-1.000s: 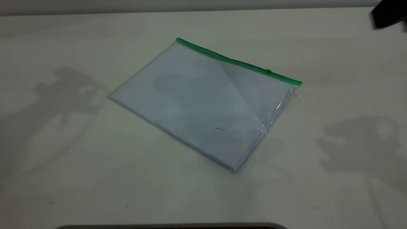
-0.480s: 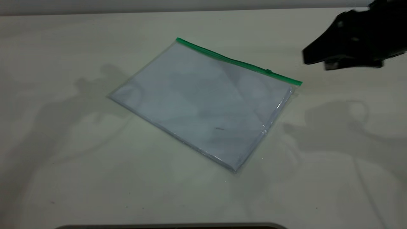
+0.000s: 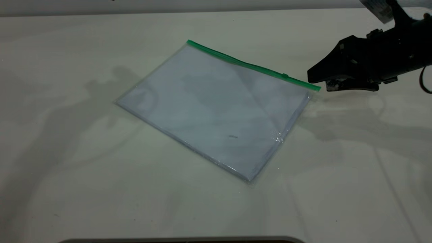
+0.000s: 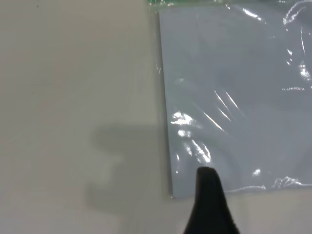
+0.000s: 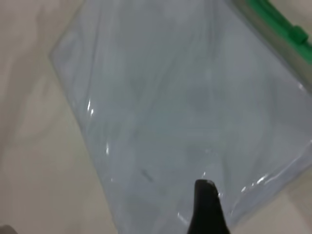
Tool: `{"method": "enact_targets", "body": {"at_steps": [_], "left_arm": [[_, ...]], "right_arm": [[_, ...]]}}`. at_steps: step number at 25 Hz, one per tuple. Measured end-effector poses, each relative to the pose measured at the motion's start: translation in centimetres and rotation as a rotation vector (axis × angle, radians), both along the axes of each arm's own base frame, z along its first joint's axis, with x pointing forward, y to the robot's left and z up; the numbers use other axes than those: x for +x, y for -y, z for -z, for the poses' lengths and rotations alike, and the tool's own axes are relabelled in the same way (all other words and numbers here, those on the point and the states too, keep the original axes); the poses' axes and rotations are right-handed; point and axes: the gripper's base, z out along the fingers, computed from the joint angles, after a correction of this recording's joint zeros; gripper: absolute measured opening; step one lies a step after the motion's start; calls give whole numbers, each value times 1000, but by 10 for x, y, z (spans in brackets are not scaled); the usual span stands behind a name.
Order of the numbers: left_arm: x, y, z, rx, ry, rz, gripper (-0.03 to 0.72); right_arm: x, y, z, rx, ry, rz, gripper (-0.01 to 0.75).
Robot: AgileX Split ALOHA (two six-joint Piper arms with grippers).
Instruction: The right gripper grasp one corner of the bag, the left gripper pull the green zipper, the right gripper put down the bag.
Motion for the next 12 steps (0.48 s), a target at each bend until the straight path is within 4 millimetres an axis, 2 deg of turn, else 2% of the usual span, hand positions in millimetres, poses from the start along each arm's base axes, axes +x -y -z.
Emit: {"method": "enact_targets", "body": {"at_steps": [7, 12], "left_arm": [[1, 0, -1, -7, 8, -8, 583], [1, 1, -1, -26, 4, -19, 583]], "right_arm": [[12, 2, 32, 25, -26, -2, 578], [19, 3, 43, 19, -6, 9, 578]]}}
